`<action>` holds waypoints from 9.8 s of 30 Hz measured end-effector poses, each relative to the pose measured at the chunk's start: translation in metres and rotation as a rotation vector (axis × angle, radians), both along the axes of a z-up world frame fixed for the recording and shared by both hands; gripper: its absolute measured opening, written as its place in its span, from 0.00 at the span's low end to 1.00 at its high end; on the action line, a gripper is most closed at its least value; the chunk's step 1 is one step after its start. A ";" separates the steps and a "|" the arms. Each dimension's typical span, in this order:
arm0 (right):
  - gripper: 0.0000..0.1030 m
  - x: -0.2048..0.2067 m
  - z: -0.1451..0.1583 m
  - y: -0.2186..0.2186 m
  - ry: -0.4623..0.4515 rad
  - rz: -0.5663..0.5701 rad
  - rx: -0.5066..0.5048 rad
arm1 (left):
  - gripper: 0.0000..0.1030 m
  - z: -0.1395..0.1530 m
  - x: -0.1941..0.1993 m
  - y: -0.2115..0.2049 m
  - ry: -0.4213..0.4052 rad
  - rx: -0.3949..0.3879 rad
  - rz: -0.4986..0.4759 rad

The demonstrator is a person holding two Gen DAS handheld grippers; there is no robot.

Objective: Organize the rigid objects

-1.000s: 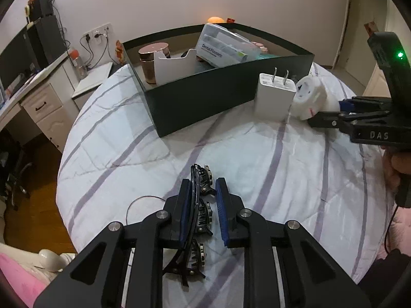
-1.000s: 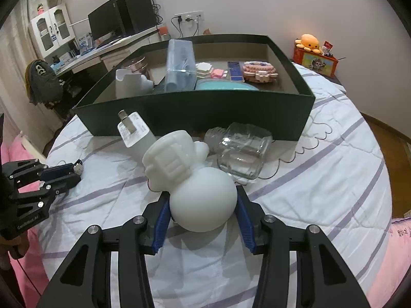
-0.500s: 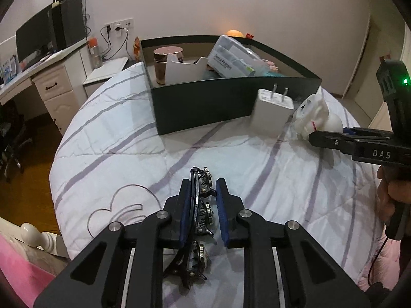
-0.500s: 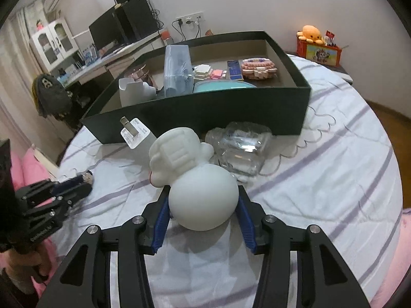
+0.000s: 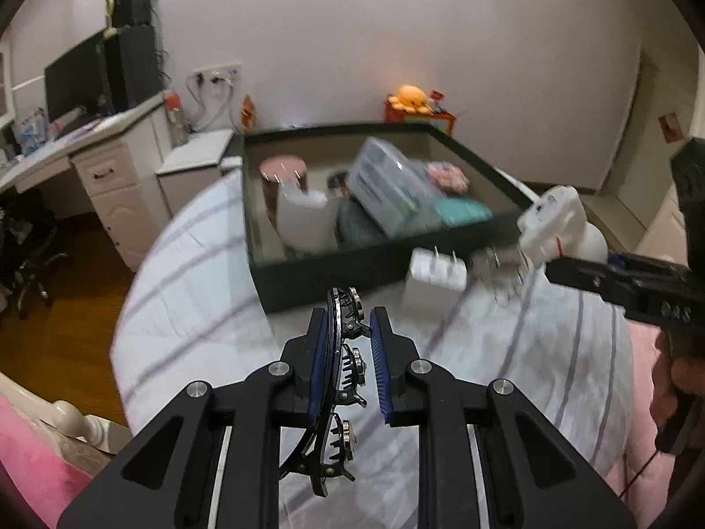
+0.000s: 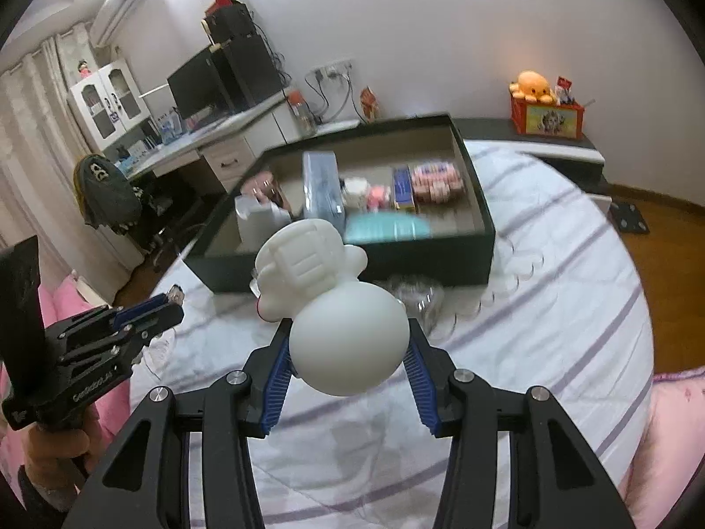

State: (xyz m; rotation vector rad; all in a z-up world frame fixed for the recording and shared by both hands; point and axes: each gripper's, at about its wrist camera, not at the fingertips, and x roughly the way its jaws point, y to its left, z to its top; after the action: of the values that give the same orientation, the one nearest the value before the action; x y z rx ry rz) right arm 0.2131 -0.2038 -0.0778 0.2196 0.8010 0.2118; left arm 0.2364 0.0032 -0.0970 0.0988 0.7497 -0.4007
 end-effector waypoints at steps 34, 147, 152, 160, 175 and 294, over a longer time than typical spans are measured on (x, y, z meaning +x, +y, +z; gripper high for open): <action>0.48 0.163 0.005 -0.015 0.015 0.010 -0.051 | 0.20 0.015 0.158 -0.071 -0.029 -0.014 0.099; 0.97 0.050 -0.056 -0.021 0.134 -0.113 -0.049 | 0.40 -0.058 0.042 -0.065 0.086 -0.078 0.146; 0.85 0.059 -0.061 -0.007 0.123 -0.147 -0.137 | 0.40 -0.057 0.037 -0.051 0.079 -0.076 0.173; 0.61 0.051 -0.057 -0.002 0.079 -0.117 -0.128 | 0.40 -0.057 0.028 -0.041 0.082 -0.083 0.183; 0.59 0.010 -0.035 -0.012 0.041 -0.079 -0.064 | 0.40 -0.045 0.002 -0.019 0.069 -0.094 0.212; 1.00 -0.242 0.117 0.017 -0.406 -0.231 -0.173 | 1.00 0.125 -0.253 -0.005 -0.362 -0.022 0.348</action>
State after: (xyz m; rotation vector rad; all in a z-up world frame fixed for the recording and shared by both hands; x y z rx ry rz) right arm -0.0293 -0.1871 0.0395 0.0989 0.3828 -0.0328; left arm -0.0163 -0.0023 0.0281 0.0180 0.3930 -0.0542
